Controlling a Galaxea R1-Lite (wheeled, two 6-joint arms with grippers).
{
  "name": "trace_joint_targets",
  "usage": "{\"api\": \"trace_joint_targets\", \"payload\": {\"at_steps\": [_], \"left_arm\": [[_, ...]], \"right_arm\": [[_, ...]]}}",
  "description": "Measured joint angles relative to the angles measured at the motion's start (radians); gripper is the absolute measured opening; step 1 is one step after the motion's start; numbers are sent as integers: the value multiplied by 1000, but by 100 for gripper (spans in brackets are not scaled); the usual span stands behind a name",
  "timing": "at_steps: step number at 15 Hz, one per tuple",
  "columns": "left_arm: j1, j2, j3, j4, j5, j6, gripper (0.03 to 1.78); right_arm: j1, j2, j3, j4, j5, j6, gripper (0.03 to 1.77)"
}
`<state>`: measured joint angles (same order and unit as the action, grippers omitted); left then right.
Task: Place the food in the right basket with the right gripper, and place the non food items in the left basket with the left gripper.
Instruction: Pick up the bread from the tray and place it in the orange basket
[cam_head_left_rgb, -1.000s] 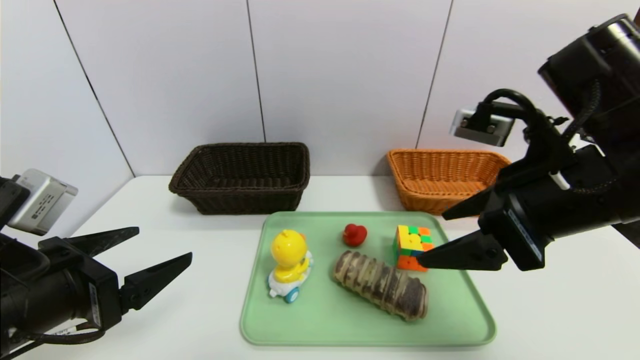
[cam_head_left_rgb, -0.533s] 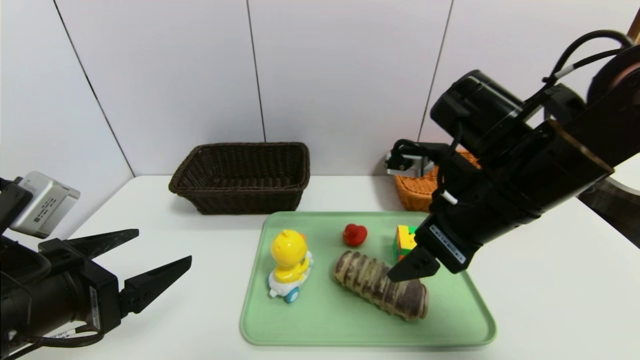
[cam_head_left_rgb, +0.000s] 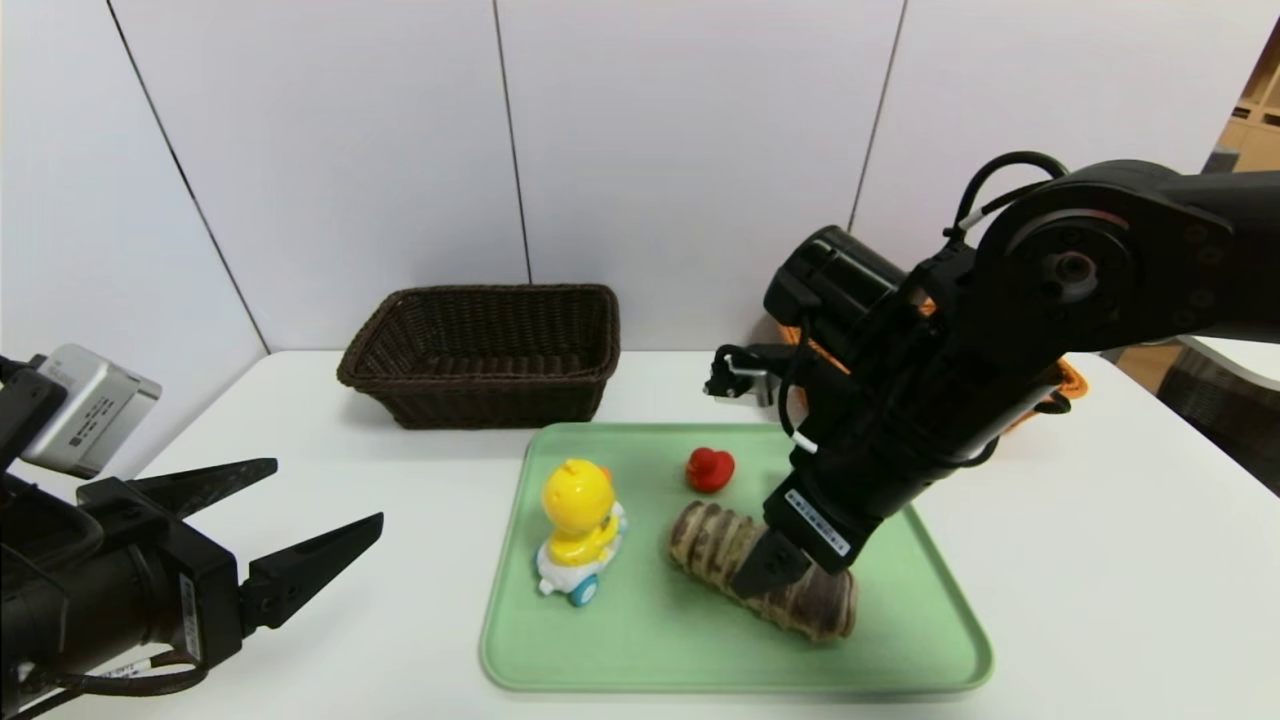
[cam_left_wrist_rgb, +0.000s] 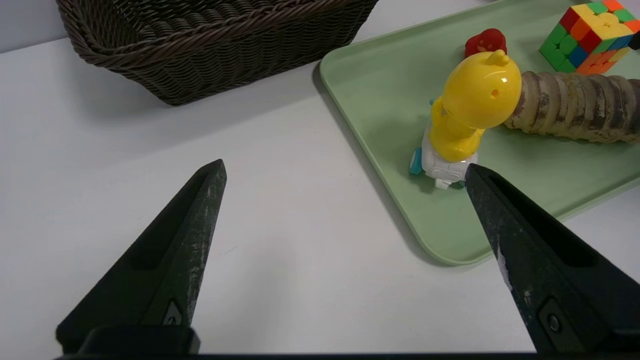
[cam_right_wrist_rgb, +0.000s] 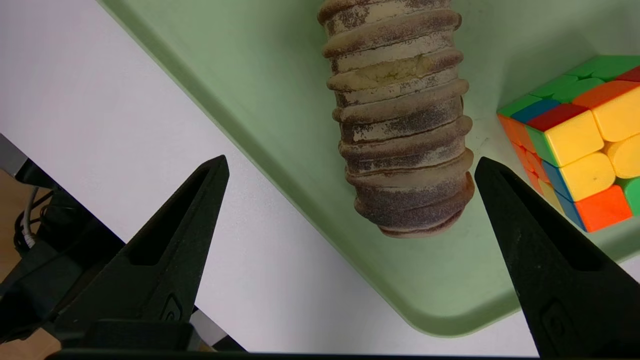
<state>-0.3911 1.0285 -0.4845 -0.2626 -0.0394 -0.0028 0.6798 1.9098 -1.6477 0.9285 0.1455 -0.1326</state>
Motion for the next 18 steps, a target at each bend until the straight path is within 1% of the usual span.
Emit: {"api": "trace_joint_targets", "payload": {"at_steps": [5,8,12,15,18], "left_arm": [[0,-2,-1,-1,0,0,169],[0,-8,0,-1,0,1,169],[0,-17,4,-1,0,0,169],[0,-19,4,-1,0,0,169],[0,-22,6,0,0,0,169]], "right_arm": [[6,19,27,2,11,-6,170],[4,25,43,4,0,-22,170],[-10,26,54,8,-5,-124,170],[-19,26,58,7,-7,-167,170],[-31,29,56,5,-8,-231,170]]}}
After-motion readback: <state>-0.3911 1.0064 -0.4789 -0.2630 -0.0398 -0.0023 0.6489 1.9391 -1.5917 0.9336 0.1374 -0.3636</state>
